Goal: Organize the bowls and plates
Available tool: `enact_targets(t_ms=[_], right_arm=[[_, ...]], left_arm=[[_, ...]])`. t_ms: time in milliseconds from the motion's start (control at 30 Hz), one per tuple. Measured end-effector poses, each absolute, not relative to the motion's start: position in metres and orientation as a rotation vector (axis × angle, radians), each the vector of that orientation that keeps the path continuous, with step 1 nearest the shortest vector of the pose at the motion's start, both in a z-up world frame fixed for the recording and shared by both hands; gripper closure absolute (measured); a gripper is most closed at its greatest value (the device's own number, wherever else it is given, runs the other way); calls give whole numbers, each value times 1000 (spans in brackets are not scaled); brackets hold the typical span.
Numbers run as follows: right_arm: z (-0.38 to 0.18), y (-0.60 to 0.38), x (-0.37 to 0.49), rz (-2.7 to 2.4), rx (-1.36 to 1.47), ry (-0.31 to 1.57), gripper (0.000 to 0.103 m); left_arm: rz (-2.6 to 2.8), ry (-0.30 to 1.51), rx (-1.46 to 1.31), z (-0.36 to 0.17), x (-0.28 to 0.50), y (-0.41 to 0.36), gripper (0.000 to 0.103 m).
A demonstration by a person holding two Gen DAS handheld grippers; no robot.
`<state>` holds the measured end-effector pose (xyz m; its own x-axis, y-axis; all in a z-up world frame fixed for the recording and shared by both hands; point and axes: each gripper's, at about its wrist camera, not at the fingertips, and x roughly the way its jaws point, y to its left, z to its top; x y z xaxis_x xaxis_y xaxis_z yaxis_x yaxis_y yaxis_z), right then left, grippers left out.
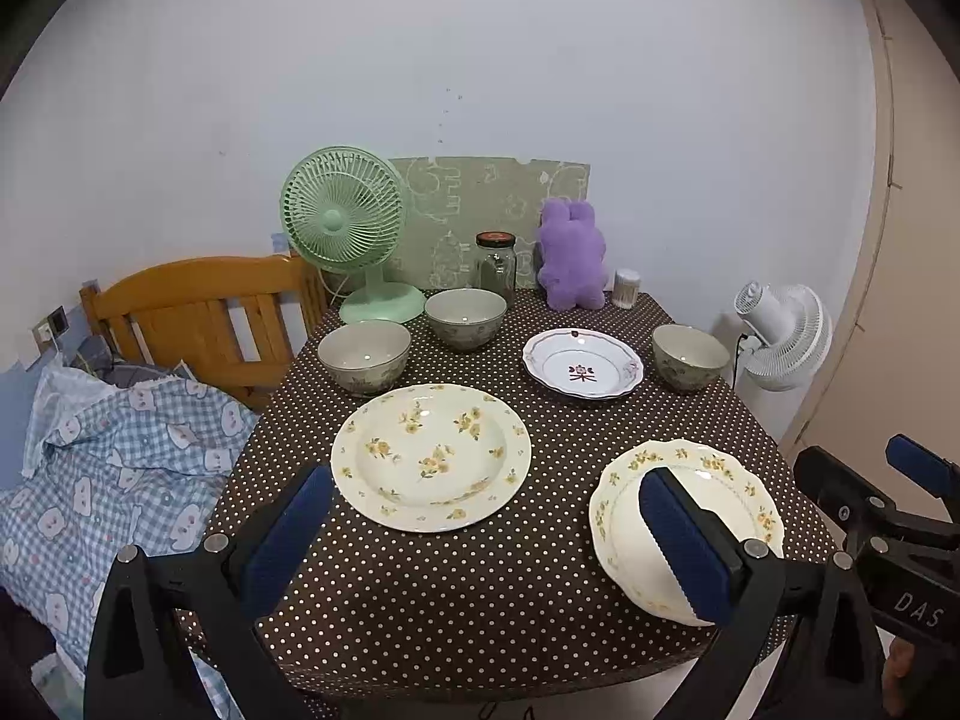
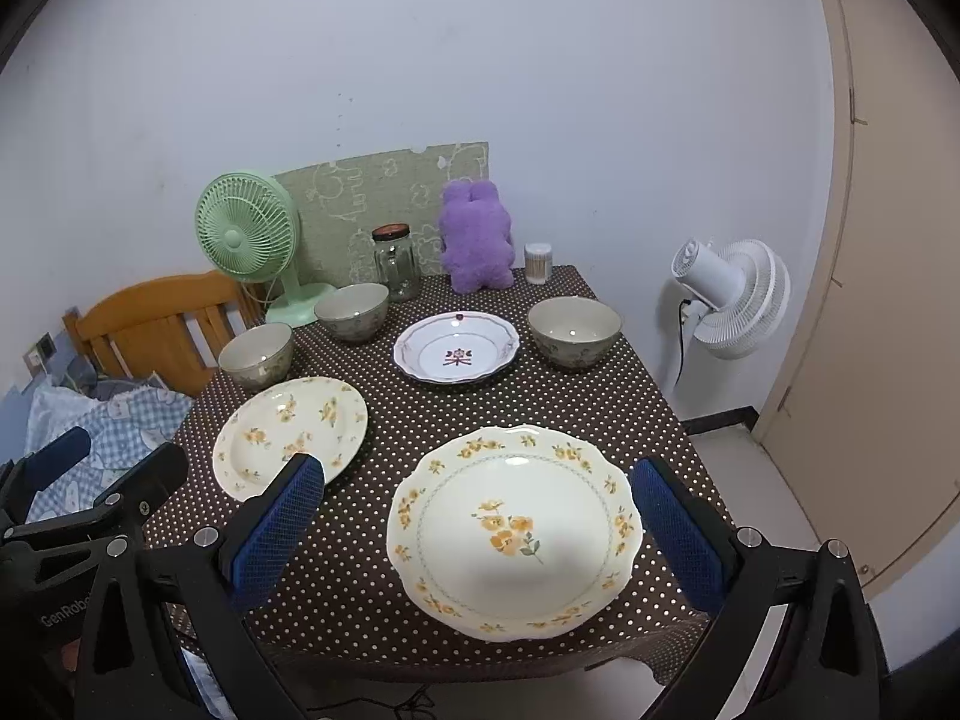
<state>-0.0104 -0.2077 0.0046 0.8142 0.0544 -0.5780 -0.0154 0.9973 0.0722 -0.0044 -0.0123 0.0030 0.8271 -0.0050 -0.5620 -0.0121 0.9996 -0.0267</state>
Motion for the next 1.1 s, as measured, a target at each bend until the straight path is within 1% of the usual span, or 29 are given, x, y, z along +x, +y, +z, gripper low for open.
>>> enact_targets(t_ms=[1100], right_arm=[[6,-211,-9,23,61,617,0]], left_arm=[[-8,584,-43,4,-1,-17,1]])
